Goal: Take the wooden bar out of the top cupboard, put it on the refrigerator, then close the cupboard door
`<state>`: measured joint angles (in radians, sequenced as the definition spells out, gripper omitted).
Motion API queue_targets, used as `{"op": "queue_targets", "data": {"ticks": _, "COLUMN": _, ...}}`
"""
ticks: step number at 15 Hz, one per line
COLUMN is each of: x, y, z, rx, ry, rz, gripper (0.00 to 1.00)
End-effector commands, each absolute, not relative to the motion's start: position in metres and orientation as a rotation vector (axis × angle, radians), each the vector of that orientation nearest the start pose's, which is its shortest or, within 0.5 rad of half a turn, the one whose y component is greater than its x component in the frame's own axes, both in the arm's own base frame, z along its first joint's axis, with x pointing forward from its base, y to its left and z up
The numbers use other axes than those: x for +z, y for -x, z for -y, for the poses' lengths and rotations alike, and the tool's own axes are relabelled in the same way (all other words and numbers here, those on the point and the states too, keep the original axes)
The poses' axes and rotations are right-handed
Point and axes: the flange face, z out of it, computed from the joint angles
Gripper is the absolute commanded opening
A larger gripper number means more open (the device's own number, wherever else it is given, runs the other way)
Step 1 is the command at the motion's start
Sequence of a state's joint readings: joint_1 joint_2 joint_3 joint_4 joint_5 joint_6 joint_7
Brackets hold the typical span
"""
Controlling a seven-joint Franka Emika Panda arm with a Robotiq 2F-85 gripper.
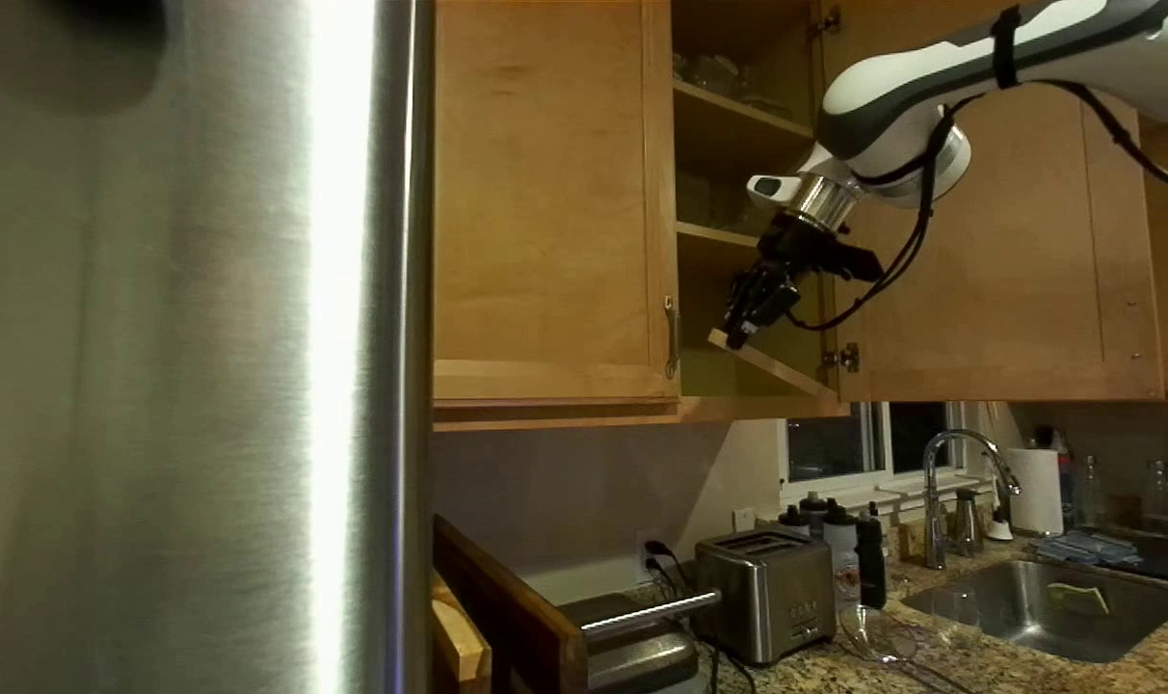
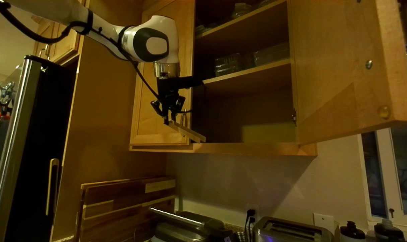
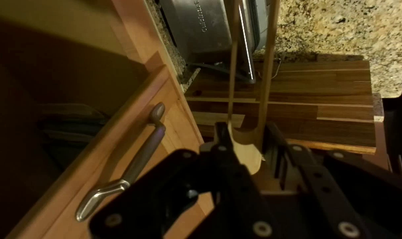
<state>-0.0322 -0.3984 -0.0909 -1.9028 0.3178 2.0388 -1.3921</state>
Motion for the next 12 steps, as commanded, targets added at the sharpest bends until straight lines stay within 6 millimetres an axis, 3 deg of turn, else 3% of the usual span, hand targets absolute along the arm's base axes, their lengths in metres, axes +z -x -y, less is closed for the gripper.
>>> {"op": "queue_targets", "data": {"ticks": 1, "x": 0.719, "y": -0.457, "z": 0.049, "rx": -0.994, "ry": 2.547, "rz": 1.745, "gripper": 0.29}}
{"op": "queue_targets", "data": {"ticks": 7, "x": 0.717, "y": -0.456, "z": 0.049, "rx": -0.99, "ry": 2.548, "rz": 1.742, "gripper": 0.29}}
{"op": "queue_targets", "data": {"ticks": 8, "x": 0.713, "y": -0.453, "z": 0.044, "rx": -0.973, "ry": 2.517, "rz": 1.758, "gripper": 0.07}}
{"op": "queue_targets", "data": {"ticks": 12, "x": 0.702, "y": -0.443, "z": 0.008, "rx": -0.939, "ry": 2.308, "rz": 1.781, "gripper": 0.07}}
